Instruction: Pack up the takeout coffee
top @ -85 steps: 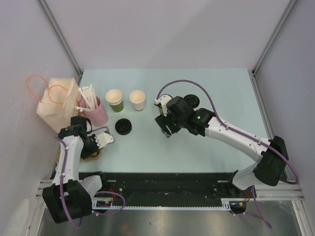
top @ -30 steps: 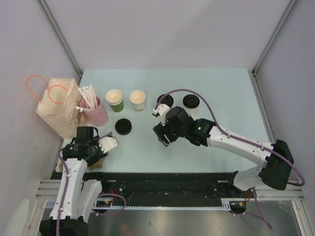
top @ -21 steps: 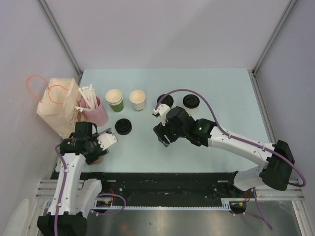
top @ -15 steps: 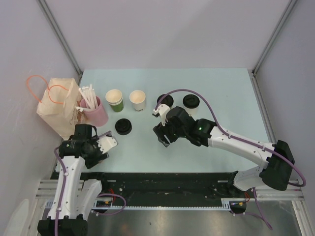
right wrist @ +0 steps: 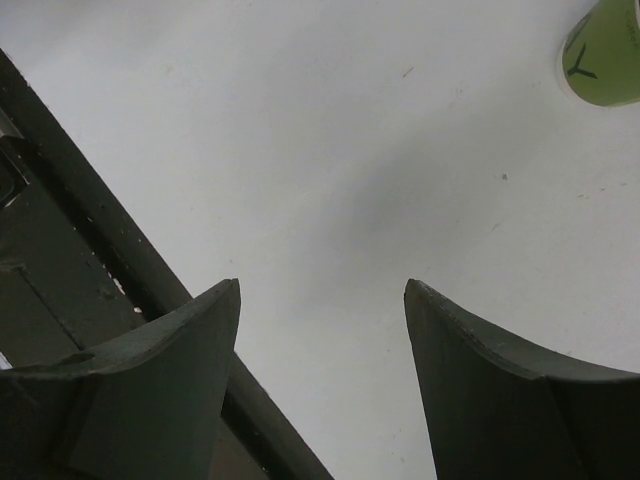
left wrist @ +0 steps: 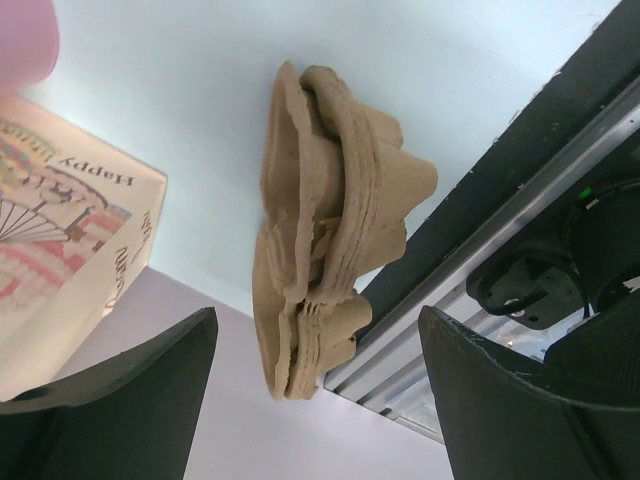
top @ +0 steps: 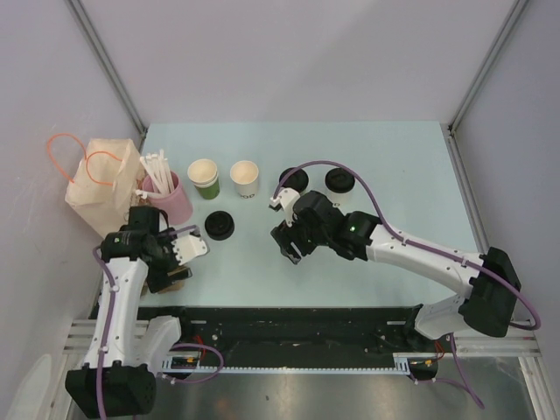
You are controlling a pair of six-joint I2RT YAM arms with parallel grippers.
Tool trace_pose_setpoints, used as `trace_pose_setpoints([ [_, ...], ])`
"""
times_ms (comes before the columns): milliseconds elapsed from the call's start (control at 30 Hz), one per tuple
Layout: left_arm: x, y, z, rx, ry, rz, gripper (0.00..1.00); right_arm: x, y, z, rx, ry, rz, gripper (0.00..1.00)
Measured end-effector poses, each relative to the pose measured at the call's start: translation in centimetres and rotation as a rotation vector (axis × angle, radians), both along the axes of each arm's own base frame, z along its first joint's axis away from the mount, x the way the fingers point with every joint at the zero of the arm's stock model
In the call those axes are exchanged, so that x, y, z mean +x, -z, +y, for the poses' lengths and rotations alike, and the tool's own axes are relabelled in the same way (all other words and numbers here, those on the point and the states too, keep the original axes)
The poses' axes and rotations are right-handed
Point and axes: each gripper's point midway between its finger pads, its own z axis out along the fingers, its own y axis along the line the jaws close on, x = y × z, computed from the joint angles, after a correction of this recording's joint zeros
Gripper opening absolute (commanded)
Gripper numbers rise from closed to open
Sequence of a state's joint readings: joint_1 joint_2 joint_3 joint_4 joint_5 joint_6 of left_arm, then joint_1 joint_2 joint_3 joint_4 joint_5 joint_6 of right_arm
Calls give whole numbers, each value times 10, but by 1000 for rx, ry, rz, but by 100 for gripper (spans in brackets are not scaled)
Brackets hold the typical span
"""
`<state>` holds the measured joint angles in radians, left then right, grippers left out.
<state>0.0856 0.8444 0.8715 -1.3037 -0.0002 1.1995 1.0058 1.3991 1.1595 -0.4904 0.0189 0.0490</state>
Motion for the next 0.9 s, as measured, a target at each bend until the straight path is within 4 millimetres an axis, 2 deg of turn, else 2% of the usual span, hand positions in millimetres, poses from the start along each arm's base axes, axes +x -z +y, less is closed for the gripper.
trace_pose_setpoints([
  [333,3,23,-5,-66,35,152,86,-1,21,0,-55,1,38,72],
  [533,-15,48,-6,-74,53,236,82,0,24,0,-58,5,44,72],
  [633,-18,57,-5,-69,50,261,70,0,27,1,-63,8,52,72],
  [667,-18,60,-5,-69,50,266,59,-1,28,1,-64,9,54,72],
  [733,-16,63,-4,-68,48,268,47,-2,28,1,-63,12,57,72],
  [767,-16,63,-4,-66,46,265,32,-2,28,2,-62,12,58,72],
  [867,-15,64,-3,-57,48,241,7,-3,28,2,-65,11,57,72],
  [900,-15,64,-2,-54,44,231,3,-3,28,2,-66,12,57,72],
])
